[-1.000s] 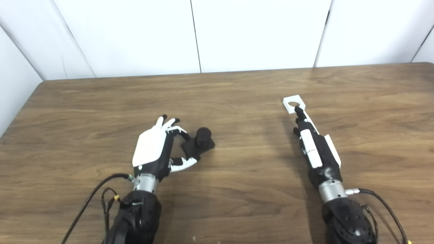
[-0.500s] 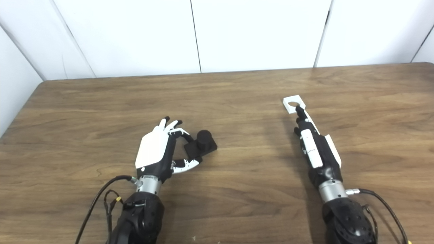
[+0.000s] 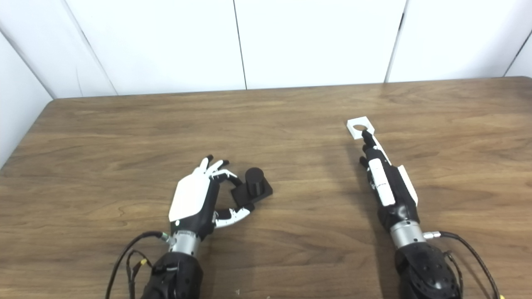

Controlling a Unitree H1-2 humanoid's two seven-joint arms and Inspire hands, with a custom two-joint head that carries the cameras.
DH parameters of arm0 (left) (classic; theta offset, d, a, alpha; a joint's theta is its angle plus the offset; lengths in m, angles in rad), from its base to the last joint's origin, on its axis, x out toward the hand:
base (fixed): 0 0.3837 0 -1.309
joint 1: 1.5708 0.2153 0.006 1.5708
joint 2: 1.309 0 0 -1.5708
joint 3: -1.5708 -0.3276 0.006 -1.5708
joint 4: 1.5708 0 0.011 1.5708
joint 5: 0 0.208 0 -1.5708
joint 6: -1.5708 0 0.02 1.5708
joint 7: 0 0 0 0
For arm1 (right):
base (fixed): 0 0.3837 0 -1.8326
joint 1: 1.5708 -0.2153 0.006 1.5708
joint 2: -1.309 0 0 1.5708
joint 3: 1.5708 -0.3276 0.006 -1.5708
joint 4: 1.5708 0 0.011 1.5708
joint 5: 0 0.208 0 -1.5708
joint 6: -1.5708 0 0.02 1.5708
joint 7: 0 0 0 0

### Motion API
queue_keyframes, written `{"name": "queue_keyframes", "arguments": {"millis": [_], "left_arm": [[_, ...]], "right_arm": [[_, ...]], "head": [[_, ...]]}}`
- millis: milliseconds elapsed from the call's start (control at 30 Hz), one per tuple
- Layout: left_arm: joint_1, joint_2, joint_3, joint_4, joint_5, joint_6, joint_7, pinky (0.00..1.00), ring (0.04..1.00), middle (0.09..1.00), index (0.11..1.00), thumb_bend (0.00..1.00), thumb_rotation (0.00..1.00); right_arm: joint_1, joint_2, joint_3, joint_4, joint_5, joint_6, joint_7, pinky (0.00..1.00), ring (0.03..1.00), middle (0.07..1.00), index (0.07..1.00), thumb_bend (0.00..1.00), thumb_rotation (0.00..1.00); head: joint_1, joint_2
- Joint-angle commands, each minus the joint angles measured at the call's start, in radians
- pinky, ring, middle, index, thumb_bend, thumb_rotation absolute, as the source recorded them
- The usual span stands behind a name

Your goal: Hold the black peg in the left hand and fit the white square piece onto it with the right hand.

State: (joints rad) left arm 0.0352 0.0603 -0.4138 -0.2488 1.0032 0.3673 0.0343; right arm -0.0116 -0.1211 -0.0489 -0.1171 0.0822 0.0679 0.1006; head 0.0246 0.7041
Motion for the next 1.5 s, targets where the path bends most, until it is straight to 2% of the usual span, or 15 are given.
{"name": "queue_keyframes", "arguments": {"millis": [0,567,800,1033,1100,1133,1200,1233,1300,1333,1467], "left_arm": [[-0.003,-0.008,-0.008,-0.035,0.018,-0.024,0.003,0.94,1.0,0.902,0.573,0.55,0.25],[0.053,-0.009,-0.051,-0.068,0.049,-0.043,-0.006,0.92,1.0,0.902,0.574,0.54,0.29],[0.079,0.009,-0.065,-0.086,0.048,-0.065,-0.018,0.9,1.0,0.9,0.585,0.54,0.3],[0.084,0.019,-0.066,-0.084,0.059,-0.072,-0.022,0.92,1.0,0.902,0.583,0.54,0.29],[0.08,0.017,-0.064,-0.077,0.063,-0.072,-0.017,0.92,1.0,0.899,0.584,0.54,0.3],[0.078,0.017,-0.062,-0.074,0.064,-0.074,-0.016,0.92,0.998,0.899,0.587,0.54,0.31],[0.068,0.013,-0.058,-0.069,0.066,-0.072,-0.02,0.92,0.997,0.9,0.588,0.54,0.32],[0.063,0.011,-0.055,-0.066,0.065,-0.072,-0.019,0.91,0.996,0.899,0.587,0.54,0.31],[0.056,0.009,-0.052,-0.062,0.066,-0.07,-0.019,0.9,0.995,0.899,0.585,0.55,0.31],[0.053,0.008,-0.051,-0.061,0.068,-0.069,-0.02,0.9,0.997,0.9,0.587,0.55,0.3],[0.046,-0.002,-0.047,-0.058,0.074,-0.06,-0.026,0.9,1.0,0.904,0.586,0.54,0.29]], "right_arm": [[-0.007,0.005,0.007,-0.002,-0.003,-0.011,-0.002,0.99,1.0,1.0,0.963,0.59,0.94],[-0.009,0.004,0.007,-0.016,-0.018,0.011,-0.004,0.98,1.0,0.998,0.96,0.61,0.94],[-0.013,0.006,0.013,-0.022,-0.035,0.016,-0.011,0.98,1.0,1.0,0.965,0.61,0.95],[-0.016,0.008,0.011,-0.028,-0.039,0.018,-0.023,0.98,1.0,0.992,0.953,0.61,0.93],[-0.019,0.008,0.004,-0.036,-0.041,0.01,-0.033,0.95,0.988,0.988,0.948,0.58,0.88],[-0.022,0.015,-0.007,-0.042,-0.036,0.01,-0.046,0.89,0.952,0.961,0.916,0.56,0.75],[-0.032,0.025,-0.029,-0.061,-0.058,0.01,-0.087,0.81,0.899,0.921,0.871,0.57,0.6],[-0.039,0.021,-0.033,-0.07,-0.107,0.008,-0.117,0.77,0.869,0.893,0.843,0.58,0.54],[-0.058,0.007,-0.042,-0.076,-0.188,-0.005,-0.162,0.76,0.837,0.855,0.8,0.6,0.44],[-0.068,-0.001,-0.045,-0.076,-0.214,-0.014,-0.177,0.77,0.837,0.844,0.776,0.62,0.36],[-0.164,-0.094,-0.059,-0.048,-0.362,0.029,-0.214,0.75,0.831,0.832,0.729,0.72,0.28]], "head": [[0.001,0.001],[-0.01,0.001],[-0.035,0.005],[-0.035,0.005],[-0.024,0.007],[-0.024,0.007],[-0.018,0.007],[-0.017,0.008],[-0.019,0.009],[-0.019,0.009],[-0.019,0.006]]}}
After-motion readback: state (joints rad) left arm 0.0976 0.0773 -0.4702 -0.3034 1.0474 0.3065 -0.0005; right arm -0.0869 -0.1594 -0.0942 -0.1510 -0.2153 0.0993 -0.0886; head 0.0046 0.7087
